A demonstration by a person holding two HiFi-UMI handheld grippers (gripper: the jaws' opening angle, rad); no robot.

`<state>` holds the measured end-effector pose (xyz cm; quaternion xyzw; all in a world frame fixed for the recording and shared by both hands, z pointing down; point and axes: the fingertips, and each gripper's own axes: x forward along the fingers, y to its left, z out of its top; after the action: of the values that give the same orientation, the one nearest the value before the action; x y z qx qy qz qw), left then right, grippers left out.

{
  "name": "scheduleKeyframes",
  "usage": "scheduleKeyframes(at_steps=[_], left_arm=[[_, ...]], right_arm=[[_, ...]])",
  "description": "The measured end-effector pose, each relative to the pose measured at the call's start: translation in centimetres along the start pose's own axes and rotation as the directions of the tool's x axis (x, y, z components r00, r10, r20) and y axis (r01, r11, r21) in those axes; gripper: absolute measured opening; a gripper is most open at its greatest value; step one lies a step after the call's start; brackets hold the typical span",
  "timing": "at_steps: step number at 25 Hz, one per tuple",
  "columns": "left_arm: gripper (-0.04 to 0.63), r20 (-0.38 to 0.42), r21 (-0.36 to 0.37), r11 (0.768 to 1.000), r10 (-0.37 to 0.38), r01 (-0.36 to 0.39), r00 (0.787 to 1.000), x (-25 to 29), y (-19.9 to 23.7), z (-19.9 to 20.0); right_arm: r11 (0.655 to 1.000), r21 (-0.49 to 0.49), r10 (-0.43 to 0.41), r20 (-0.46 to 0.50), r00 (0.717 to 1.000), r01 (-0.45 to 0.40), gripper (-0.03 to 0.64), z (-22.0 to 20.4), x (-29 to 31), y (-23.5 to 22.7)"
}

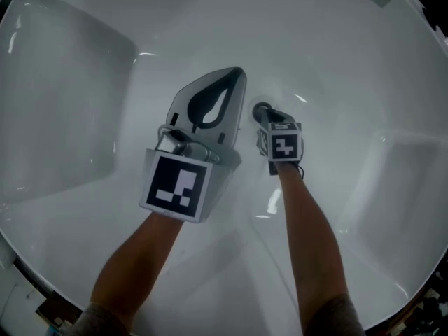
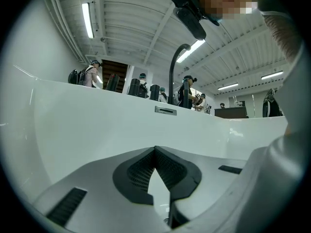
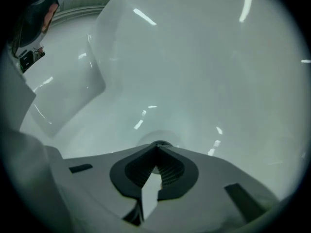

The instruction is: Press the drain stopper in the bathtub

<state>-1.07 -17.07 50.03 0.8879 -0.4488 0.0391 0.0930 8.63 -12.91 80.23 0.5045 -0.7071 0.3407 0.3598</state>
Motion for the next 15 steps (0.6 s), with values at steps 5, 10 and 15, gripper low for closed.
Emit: scheduleKeyframes(at_steps=[5,10,15], left_arm=[[0.006,-0.005,-0.004,1.0,-0.003,0.003,1.0,0.1,0.1,-0.8],[0.006,-0.016,-0.02,1.0,-0.003,0.002,1.0,0.0,0.3,-1.7],[0.008,-0.021,-0.028,1.0,0.004,-0.005,1.0,0.1,0.6,-2.5]], right_arm=[[0.999,-0.046,-0.013,-0.054,0.998,0.01,0.002,-1.5,1.6,0.1],[0.996,-0.087,-0.018,-0.088,0.996,0.011,0.002,-1.8,2.6,0.2],[0.992,-0.129,-0.018,-0.076,0.997,0.008,0.002,-0.9,3.2,0.1]])
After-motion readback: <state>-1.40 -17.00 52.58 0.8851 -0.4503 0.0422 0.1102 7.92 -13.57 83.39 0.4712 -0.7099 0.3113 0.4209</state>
